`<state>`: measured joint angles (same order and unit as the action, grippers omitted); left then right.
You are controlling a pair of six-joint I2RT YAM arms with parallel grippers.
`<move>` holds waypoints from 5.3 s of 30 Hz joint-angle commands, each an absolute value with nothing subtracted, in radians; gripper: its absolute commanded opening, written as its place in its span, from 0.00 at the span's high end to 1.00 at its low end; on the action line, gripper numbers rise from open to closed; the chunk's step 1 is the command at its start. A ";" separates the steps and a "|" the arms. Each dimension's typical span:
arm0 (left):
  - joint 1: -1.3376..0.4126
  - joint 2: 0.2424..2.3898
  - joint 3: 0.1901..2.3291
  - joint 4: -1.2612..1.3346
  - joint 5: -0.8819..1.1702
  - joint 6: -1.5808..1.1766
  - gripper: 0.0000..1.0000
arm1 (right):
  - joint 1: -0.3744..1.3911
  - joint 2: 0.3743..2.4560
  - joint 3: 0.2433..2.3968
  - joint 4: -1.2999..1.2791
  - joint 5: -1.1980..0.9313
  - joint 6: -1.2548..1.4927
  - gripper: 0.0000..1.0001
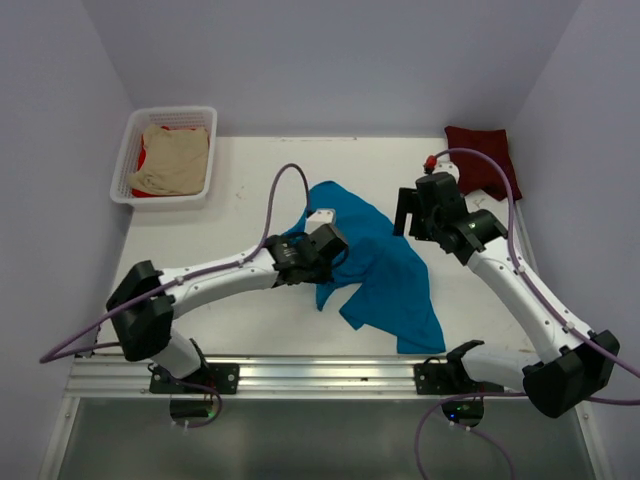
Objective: Fold and stack the t-shirts
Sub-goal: Flatten the tshirt out
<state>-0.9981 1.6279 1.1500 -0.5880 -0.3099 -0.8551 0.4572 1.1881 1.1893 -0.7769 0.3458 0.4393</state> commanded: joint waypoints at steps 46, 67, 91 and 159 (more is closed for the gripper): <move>-0.661 1.085 1.118 -0.614 -0.606 -0.644 1.00 | 1.221 1.649 0.859 -0.503 0.113 0.845 0.94; -0.635 1.075 1.065 -0.630 -0.612 -0.653 1.00 | 1.170 1.483 0.953 -0.698 0.342 0.778 0.50; -0.623 1.117 1.060 -0.614 -0.598 -0.647 1.00 | 1.246 1.648 0.908 -0.537 0.204 0.821 1.00; -0.594 1.029 1.015 -0.692 -0.641 -0.653 1.00 | 0.196 1.540 0.798 -0.322 0.308 0.764 0.69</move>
